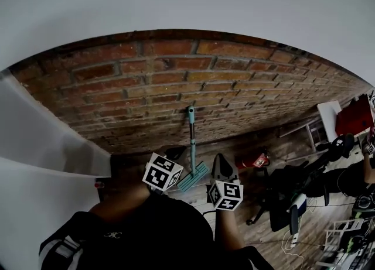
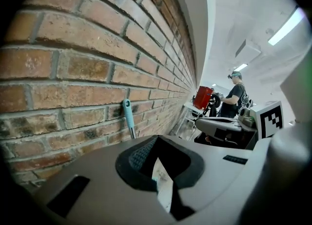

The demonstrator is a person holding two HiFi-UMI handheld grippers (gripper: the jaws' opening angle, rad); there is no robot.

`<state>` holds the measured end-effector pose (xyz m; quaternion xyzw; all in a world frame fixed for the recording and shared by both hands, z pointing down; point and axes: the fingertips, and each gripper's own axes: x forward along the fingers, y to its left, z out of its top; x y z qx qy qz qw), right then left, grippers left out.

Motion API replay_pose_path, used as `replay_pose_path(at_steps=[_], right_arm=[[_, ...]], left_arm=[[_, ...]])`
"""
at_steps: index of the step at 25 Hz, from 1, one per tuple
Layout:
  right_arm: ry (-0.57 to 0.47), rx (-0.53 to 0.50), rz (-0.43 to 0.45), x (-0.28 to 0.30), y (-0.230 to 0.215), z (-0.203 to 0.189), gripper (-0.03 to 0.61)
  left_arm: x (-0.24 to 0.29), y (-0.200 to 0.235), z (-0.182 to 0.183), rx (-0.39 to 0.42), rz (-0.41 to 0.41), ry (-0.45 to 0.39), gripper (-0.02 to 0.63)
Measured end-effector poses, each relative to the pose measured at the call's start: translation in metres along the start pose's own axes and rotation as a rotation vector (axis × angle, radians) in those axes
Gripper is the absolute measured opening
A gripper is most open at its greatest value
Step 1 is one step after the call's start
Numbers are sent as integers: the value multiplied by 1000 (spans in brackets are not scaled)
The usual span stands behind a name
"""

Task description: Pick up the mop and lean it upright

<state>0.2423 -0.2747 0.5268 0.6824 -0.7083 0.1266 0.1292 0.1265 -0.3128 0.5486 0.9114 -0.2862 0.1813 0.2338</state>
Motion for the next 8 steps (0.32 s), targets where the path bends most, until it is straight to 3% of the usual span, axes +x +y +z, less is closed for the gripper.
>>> replay_pose_path(at_steps=[8], right_arm=[[24,-46,34,2,18,0,14]], left_arm=[[-4,9,-7,-91,11,-7,-8]])
